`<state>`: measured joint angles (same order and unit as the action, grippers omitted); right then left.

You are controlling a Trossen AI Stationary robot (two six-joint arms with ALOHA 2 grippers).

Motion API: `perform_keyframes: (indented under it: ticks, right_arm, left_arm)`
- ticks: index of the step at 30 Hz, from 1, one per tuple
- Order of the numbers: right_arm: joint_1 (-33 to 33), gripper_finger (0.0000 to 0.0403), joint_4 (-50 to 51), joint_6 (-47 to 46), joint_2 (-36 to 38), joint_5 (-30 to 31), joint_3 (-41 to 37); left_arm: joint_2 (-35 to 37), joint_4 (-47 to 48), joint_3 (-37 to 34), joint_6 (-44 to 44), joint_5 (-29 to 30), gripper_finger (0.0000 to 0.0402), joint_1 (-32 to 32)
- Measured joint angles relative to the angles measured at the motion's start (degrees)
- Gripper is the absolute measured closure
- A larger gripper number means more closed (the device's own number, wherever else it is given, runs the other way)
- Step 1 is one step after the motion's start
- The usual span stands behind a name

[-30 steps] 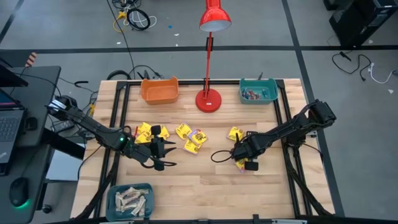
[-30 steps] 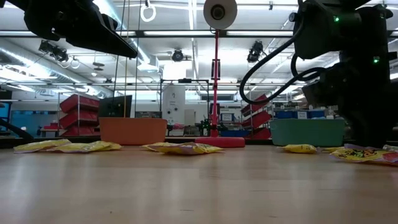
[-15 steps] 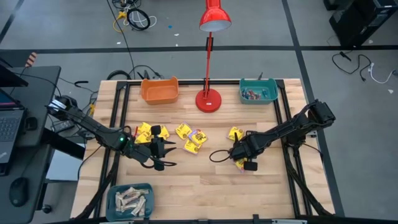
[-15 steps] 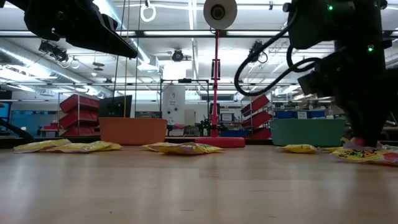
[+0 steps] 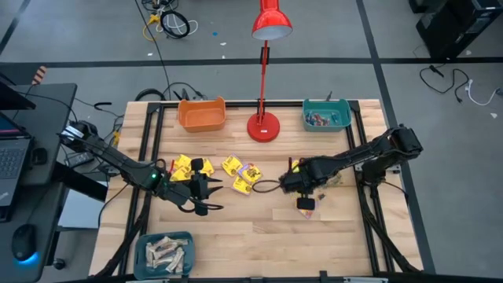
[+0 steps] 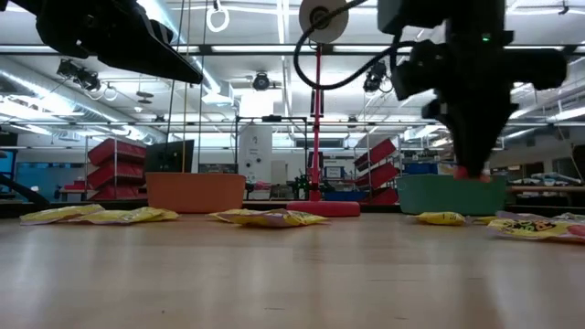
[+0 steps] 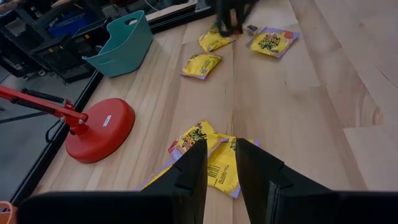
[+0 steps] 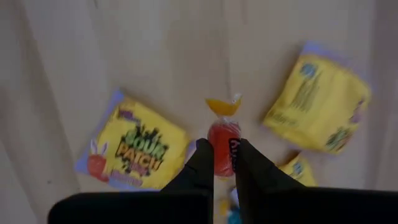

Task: Sort candy
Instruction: Put the small red candy into the green bin

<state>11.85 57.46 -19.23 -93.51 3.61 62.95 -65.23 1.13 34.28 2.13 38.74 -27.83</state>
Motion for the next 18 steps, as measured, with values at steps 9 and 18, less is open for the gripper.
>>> perform_keyframes:
  ticks: [9, 18]
  right_arm:
    - [-8.19, 0.0376, 0.12, 6.87, 0.00, 1.03, 3.14]
    - [-18.18, 0.0378, 0.16, 12.38, 0.02, 2.23, 4.58]
  left_arm:
    - [0.00, 0.04, 0.00, -0.28, 0.00, 0.0314, -0.01]
    - [0.00, 0.08, 0.00, -0.32, 0.00, 0.0314, -0.01]
